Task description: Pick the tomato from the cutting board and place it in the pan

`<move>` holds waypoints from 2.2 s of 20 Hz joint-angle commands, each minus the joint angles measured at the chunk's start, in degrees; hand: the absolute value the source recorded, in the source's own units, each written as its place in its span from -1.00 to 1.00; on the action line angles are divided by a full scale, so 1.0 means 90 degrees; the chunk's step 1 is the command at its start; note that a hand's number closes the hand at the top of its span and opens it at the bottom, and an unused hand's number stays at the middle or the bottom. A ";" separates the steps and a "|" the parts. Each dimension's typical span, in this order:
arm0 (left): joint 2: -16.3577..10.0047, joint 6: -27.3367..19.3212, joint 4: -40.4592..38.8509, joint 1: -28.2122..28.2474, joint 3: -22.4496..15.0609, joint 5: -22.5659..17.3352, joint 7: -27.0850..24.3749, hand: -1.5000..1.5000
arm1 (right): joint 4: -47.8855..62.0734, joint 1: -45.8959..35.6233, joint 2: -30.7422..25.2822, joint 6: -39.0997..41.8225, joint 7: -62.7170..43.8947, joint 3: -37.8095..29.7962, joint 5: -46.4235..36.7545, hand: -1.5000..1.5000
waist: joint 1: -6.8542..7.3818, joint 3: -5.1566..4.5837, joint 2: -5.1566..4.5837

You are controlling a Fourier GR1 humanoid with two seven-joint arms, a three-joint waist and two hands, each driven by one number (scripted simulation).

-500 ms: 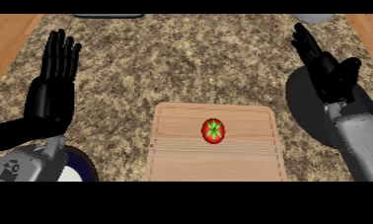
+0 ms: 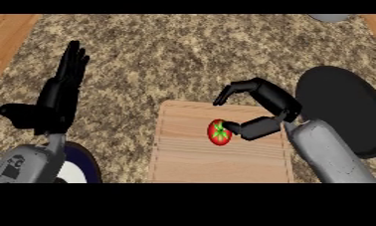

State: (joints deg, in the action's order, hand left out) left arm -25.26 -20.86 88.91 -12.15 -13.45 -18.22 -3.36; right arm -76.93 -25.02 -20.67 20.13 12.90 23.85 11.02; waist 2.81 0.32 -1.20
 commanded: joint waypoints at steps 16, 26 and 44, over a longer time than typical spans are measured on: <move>-0.0132 0.0582 -0.0681 -0.0170 0.0329 -0.0063 0.0577 0.00 | 0.0484 -0.2132 -0.2513 0.1901 0.2007 -0.0508 -0.1853 -1.00 | -0.0255 -0.0040 0.0143; 0.0197 0.0453 -0.0339 -0.0081 0.0475 0.0375 0.0749 0.00 | -0.0643 -0.2602 -0.1197 0.2023 0.0234 -0.0652 -0.2007 -1.00 | -0.0301 -0.0038 0.0158; 0.0682 0.0851 -0.0642 -0.0104 0.0978 0.0841 0.0572 0.00 | -0.1936 -0.1192 -0.0160 0.2786 -0.1020 -0.0548 -0.2966 -1.00 | -0.0308 -0.0036 0.0137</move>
State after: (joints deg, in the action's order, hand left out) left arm -20.45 -13.90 83.62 -13.25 -5.69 -11.55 2.72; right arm -93.48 -37.27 -23.43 44.98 5.24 20.71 -12.92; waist 0.01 -0.01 0.09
